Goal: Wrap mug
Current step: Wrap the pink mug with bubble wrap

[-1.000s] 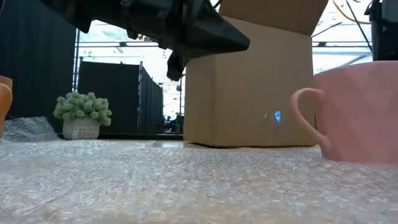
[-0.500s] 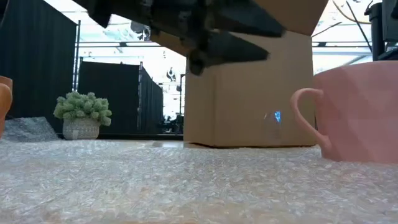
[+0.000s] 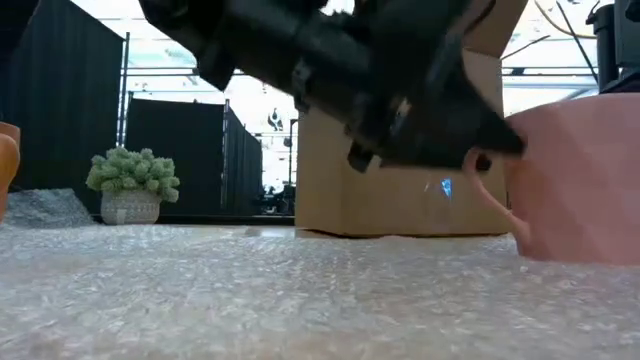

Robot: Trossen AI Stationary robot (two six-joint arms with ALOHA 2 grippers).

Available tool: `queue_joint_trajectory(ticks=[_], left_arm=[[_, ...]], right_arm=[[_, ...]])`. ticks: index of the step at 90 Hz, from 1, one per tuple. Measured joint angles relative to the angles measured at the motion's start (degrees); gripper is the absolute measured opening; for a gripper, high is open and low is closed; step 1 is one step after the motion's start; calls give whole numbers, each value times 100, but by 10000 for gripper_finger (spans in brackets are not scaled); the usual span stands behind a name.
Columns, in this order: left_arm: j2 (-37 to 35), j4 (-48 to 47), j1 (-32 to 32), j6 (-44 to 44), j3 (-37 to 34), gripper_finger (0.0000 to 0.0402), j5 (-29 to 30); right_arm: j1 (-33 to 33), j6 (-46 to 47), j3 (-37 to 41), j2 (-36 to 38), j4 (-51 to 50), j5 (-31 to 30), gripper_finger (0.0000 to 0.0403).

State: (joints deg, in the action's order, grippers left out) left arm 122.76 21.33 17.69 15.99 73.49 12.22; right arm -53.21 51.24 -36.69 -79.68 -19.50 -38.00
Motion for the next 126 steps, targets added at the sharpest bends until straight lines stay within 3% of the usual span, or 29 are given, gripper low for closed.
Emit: queue_joint_trajectory(ticks=[20,43,84,109,126], left_arm=[[-4,18,-53,-42,0,125,-8],[-4,27,-56,-271,0,24,-15],[-322,-154,42,-611,-15,24,272],[-903,-1770,272,-590,-11,23,412],[-890,-1822,311,-566,-40,23,597]], right_arm=[[0,-105,2,0,-2,2,302],[7,-114,7,0,-28,-13,302],[-13,-39,7,-2,-228,88,302],[-15,-7,7,-2,-226,87,302],[-15,2,8,0,-226,86,302]])
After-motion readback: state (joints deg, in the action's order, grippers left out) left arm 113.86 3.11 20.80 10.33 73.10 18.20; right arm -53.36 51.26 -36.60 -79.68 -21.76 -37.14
